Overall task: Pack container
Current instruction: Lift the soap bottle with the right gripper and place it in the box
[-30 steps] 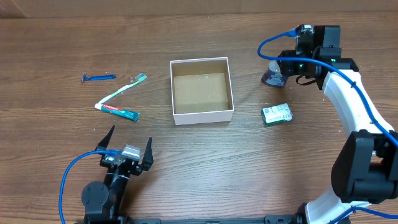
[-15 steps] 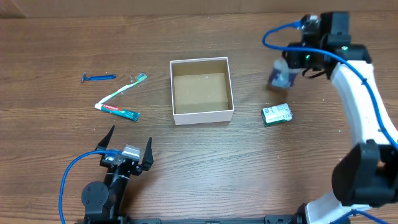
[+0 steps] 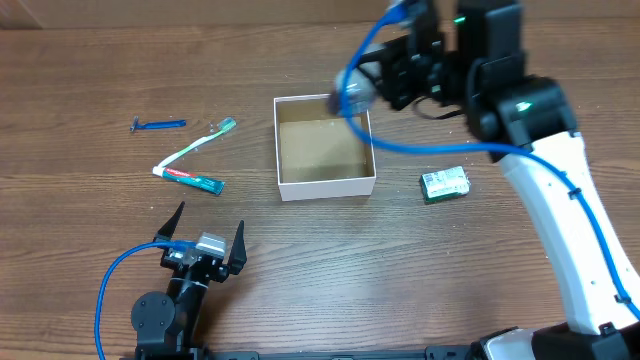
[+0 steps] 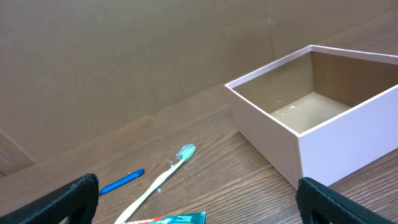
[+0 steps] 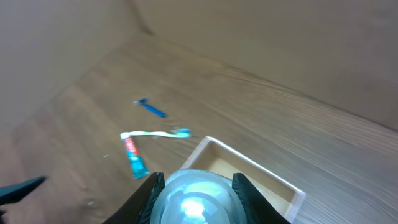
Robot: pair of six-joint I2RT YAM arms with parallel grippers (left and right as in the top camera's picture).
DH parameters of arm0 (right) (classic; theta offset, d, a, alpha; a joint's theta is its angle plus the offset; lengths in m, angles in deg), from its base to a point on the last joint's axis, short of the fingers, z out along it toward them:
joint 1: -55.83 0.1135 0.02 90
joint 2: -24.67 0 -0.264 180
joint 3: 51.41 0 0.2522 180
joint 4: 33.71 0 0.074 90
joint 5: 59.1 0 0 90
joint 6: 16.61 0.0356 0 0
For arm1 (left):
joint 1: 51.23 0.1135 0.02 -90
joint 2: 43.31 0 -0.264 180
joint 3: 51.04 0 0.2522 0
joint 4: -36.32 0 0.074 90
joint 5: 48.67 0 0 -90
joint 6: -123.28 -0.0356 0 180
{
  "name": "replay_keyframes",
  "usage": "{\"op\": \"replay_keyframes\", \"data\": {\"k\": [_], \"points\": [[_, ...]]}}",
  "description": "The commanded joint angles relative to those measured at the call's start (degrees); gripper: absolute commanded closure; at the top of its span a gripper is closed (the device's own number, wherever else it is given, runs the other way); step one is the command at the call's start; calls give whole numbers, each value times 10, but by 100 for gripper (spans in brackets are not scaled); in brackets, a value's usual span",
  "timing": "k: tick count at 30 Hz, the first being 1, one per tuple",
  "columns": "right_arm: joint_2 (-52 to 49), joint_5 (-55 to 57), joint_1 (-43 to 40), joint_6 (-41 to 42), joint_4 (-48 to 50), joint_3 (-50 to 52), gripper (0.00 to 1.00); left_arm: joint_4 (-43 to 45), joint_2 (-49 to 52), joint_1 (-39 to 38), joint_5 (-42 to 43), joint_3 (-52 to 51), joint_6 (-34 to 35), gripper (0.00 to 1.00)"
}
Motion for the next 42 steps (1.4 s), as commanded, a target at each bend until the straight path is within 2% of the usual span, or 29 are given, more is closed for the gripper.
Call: {"op": "replay_keyframes", "data": {"k": [1,5,12,18,30,42], "points": [[-15,24,48,14,28,-16,89,0,-3,5,-1,-3,5,0],[-89,64,88,78,75,-16,87,0,-3,5,-1,-3,5,0],[-154,128,91,134,124,-16,87,0,-3,5,-1,-3,5,0],[-166,184,91,134,139,-16,87,0,-3,5,-1,-3,5,0],[-225,189,93,134,148,-16,87,0,-3,5,-1,-3,5,0],[-274,199,110,134,197,-16,87,0,-3,5,-1,-3,5,0]]}}
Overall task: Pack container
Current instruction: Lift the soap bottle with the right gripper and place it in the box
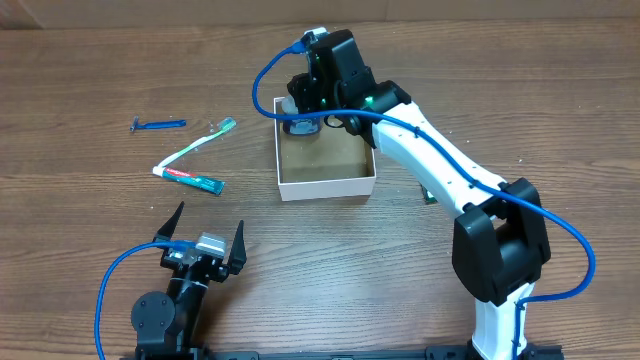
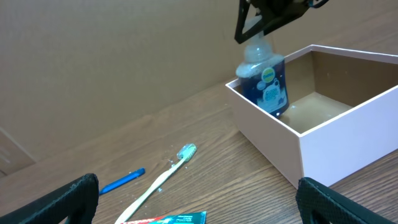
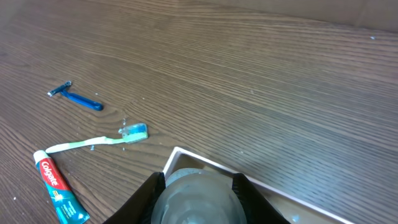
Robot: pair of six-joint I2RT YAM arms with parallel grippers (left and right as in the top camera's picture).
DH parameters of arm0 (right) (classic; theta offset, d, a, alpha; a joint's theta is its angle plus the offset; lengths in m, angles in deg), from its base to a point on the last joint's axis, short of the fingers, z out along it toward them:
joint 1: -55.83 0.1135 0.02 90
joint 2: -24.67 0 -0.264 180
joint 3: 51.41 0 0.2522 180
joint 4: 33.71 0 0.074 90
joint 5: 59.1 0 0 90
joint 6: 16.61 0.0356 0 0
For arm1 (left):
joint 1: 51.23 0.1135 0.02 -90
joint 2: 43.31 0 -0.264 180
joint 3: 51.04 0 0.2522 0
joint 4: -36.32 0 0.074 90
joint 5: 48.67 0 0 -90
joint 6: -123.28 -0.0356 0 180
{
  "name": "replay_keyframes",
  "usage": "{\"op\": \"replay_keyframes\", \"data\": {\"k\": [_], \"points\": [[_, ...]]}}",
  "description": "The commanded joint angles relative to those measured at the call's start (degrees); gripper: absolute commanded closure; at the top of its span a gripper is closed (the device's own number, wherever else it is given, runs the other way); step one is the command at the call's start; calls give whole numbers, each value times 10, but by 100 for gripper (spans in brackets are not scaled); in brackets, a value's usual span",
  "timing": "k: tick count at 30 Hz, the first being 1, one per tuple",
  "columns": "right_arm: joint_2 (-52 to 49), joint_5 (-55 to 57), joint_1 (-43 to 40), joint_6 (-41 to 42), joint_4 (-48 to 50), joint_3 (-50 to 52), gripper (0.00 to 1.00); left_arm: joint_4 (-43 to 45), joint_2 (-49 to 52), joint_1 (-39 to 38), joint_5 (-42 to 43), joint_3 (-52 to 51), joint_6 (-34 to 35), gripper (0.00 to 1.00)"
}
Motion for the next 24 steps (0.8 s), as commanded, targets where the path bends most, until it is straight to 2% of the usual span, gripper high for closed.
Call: {"op": "replay_keyframes", "data": {"k": [1,18,20,24], "points": [[-6,4,4,3,25,-16,87,0,-3,5,1,-3,5,0],[-18,4,7,2,37,-16,85,0,-3,5,1,-3,5,0],[-18,4,10,2,37,-16,76,0,-3,5,1,-3,5,0],[-18,4,17,2,40,-16,66,0,-3,5,1,-3,5,0]]}}
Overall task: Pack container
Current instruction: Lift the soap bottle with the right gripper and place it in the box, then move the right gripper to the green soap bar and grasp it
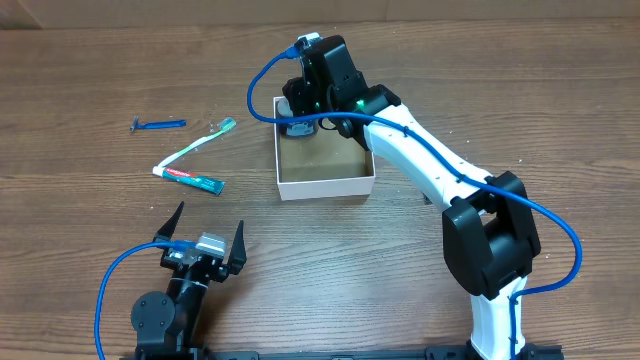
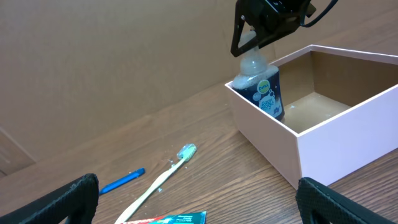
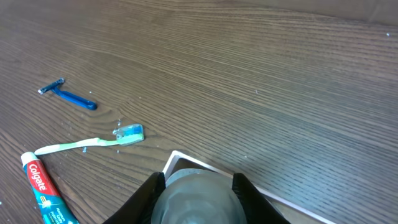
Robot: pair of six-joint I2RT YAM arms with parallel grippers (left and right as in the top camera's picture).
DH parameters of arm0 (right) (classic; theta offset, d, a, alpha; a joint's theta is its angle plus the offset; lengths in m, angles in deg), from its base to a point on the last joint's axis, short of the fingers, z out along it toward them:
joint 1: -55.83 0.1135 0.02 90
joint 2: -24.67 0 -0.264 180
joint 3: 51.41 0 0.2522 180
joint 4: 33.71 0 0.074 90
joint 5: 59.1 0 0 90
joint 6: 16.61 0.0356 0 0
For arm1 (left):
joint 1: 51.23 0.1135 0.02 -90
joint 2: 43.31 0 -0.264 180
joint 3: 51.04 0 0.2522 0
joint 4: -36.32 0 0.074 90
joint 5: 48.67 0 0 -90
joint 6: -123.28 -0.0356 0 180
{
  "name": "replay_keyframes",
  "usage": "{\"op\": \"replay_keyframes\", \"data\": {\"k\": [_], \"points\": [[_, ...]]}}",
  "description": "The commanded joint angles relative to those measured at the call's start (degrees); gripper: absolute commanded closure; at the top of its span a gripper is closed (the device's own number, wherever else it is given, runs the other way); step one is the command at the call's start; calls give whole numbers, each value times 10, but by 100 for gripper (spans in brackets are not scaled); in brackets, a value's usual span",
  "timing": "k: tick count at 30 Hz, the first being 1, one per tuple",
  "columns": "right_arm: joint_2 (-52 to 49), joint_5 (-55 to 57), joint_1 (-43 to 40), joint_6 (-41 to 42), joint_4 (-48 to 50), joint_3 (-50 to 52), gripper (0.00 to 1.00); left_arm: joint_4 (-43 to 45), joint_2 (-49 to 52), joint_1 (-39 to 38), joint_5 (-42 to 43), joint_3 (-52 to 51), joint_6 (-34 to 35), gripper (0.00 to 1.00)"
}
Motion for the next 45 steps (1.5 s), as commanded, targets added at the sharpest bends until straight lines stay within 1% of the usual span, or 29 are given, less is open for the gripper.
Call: {"op": "replay_keyframes", "data": {"k": [1,2,3,7,10,14,16,19,20,22,23,25,27,30,32,35,36,39,42,45], "points": [[8,-1,11,3,16,-16,56,0,-3,5,1,-3,5,0],[8,-1,12,3,16,-16,52,0,-3,5,1,-3,5,0],[8,-1,12,2,16,-16,51,0,-3,5,1,-3,5,0],[8,-2,12,3,28,-17,51,0,-3,5,1,-3,5,0],[12,-1,12,2,31,-21,48,0,-3,5,1,-3,5,0],[41,-1,7,2,9,-62,44,0,-3,5,1,-3,5,0],[64,10,0,3,-35,-96,44,0,-3,5,1,-3,5,0],[95,58,-16,3,-123,-140,43,0,-3,5,1,-3,5,0],[109,72,-27,3,-159,-152,38,0,-3,5,1,-3,5,0],[129,82,-47,12,-205,-160,35,0,-3,5,1,-3,5,0],[139,86,-59,26,-228,-161,34,0,-3,5,1,-3,5,0],[157,89,-101,73,-304,-161,33,0,-3,5,1,-3,5,0],[159,88,-146,124,-389,-161,26,0,-3,5,1,-3,5,0],[151,83,-210,169,-502,-153,18,0,-3,5,1,-3,5,0],[149,77,-239,173,-536,-136,18,0,-3,5,1,-3,5,0],[149,78,-279,186,-550,-75,25,0,-3,5,1,-3,5,0],[149,78,-287,195,-546,-55,25,0,-3,5,1,-3,5,0],[149,77,-304,241,-510,38,24,0,-3,5,1,-3,5,0],[149,77,-304,285,-452,141,25,0,-3,5,1,-3,5,0],[149,77,-304,318,-413,200,26,0,-3,5,1,-3,5,0]]}}
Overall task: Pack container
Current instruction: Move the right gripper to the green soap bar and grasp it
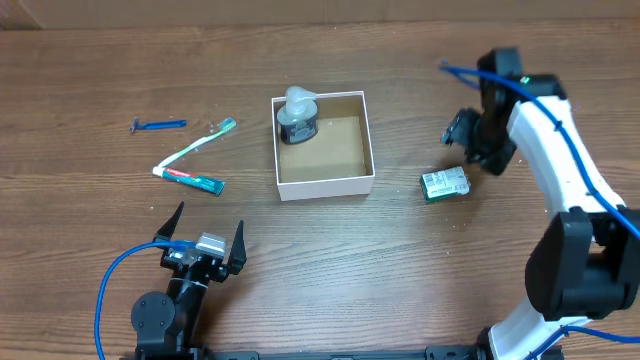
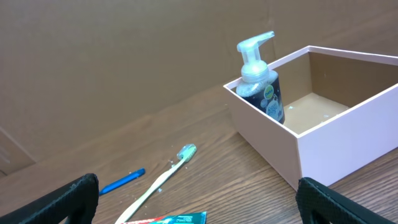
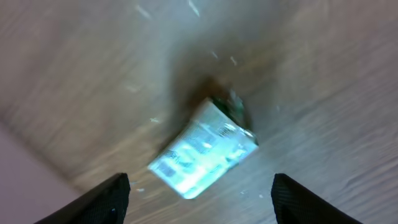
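A white open box (image 1: 366, 135) sits mid-table. A blue soap pump bottle (image 1: 296, 117) stands upright in its far left corner, also seen as the bottle (image 2: 260, 84) in the box (image 2: 323, 146). A green soap packet (image 1: 445, 184) lies right of the box. My right gripper (image 1: 462, 135) hovers open above the packet (image 3: 205, 149), its fingers (image 3: 106, 198) wide apart. Left of the box lie a toothbrush (image 1: 195, 146), a toothpaste tube (image 1: 190, 179) and a blue razor (image 1: 158, 124). My left gripper (image 1: 205, 243) rests open near the front edge.
The toothbrush (image 2: 163, 176), razor (image 2: 122, 181) and toothpaste tube (image 2: 171, 218) lie in front of the left wrist camera. Brown wooden tabletop (image 1: 330, 270) surrounds everything.
My right gripper let go of the soap bottle, which now stands alone in the box. The gripper has moved right and is open above the green packet. The left arm has not moved.
My right gripper first held the soap bottle above the box's far right corner. Then it held the bottle down in the far left corner of the box, lower still a moment later. Now the bottle stands free there and the gripper is over the green packet.
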Robot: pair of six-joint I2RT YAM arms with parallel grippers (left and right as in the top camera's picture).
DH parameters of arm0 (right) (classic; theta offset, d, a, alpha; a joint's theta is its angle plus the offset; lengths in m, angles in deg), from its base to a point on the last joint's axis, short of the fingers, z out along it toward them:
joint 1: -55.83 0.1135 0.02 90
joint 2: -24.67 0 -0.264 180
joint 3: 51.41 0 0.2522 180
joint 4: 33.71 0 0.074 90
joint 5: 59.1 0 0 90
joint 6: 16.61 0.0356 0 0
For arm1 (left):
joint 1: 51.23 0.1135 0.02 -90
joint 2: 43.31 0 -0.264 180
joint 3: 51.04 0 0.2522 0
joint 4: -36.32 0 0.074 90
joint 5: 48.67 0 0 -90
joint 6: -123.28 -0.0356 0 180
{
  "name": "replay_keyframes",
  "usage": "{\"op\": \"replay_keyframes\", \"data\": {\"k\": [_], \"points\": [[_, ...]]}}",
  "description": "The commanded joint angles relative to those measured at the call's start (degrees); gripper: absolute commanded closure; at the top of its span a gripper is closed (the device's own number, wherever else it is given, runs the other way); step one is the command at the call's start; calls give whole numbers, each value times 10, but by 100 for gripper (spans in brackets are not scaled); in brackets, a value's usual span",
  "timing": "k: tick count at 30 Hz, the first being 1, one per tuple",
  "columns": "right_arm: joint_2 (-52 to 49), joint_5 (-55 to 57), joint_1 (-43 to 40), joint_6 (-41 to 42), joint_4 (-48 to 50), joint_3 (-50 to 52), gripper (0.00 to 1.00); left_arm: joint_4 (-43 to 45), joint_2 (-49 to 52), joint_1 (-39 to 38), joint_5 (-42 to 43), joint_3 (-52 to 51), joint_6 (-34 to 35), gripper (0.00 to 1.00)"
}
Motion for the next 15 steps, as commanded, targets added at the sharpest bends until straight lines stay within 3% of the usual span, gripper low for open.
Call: {"op": "replay_keyframes", "data": {"k": [1,15], "points": [[2,-3,1,71,39,72,26,0,-3,5,1,-3,5,0],[2,-53,5,169,254,234,25,0,-3,5,1,-3,5,0]]}}
